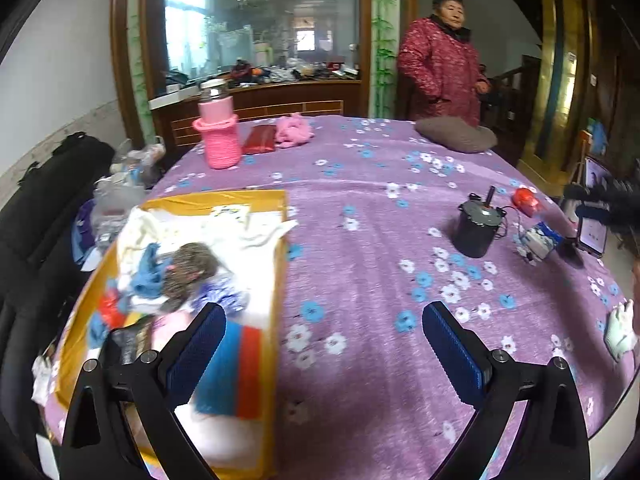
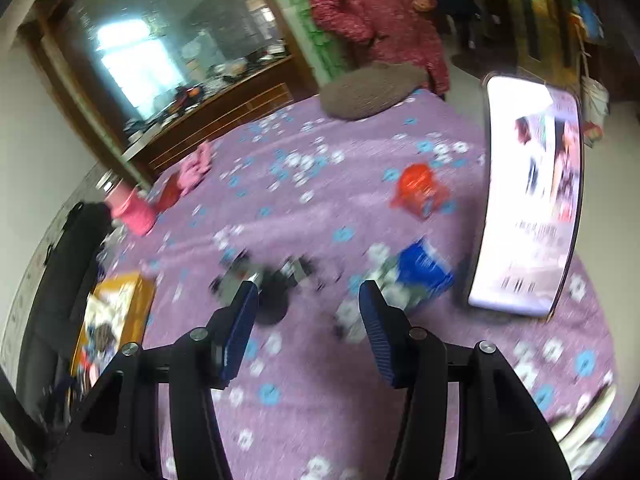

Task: Organize soft objects
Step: 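Move the right tool to the red plastic bag and grasp it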

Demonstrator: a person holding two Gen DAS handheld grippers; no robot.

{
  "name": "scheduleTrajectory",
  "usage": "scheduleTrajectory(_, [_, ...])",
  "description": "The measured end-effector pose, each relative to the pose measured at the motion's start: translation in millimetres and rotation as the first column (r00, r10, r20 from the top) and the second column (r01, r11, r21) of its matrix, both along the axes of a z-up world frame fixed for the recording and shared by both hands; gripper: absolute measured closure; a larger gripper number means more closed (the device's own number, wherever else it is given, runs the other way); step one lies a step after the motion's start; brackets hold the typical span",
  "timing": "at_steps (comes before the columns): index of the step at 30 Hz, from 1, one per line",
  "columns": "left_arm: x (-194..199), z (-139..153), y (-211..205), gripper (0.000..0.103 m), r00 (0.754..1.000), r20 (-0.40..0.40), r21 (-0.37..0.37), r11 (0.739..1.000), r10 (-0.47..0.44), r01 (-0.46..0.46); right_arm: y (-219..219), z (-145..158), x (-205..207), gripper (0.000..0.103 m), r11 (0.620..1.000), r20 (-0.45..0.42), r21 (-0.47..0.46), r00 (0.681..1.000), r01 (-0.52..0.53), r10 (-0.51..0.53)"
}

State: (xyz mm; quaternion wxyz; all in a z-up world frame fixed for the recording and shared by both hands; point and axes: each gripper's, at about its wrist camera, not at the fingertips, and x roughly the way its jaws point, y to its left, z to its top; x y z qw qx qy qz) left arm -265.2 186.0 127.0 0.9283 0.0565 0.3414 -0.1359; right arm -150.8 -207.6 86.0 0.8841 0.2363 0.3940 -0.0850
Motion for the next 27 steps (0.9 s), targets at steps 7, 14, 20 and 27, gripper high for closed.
scheduleTrajectory(7, [27, -13, -5, 0.003, 0.998, -0.016, -0.050, 0.997, -0.055, 0.055, -57, -26, 96, 0.038, 0.965, -0.275, -0.183, 0.933, 0.185, -0.231])
scheduleTrajectory(14, [51, -29, -8, 0.003, 0.996, -0.057, -0.076, 0.995, -0.072, 0.067, -68, -50, 164, 0.037, 0.921, -0.386, -0.348, 0.869, 0.174, -0.310])
scheduleTrajectory(20, [68, -43, -10, 0.003, 0.995, -0.081, -0.083, 0.995, -0.062, 0.055, -59, -71, 162, 0.037, 0.941, -0.427, -0.298, 0.860, 0.160, -0.281])
scheduleTrajectory(27, [72, -46, -11, 0.003, 0.996, -0.072, -0.097, 0.994, -0.047, 0.040, -50, -72, 153, 0.037, 0.949, -0.395, -0.278, 0.883, 0.146, -0.251])
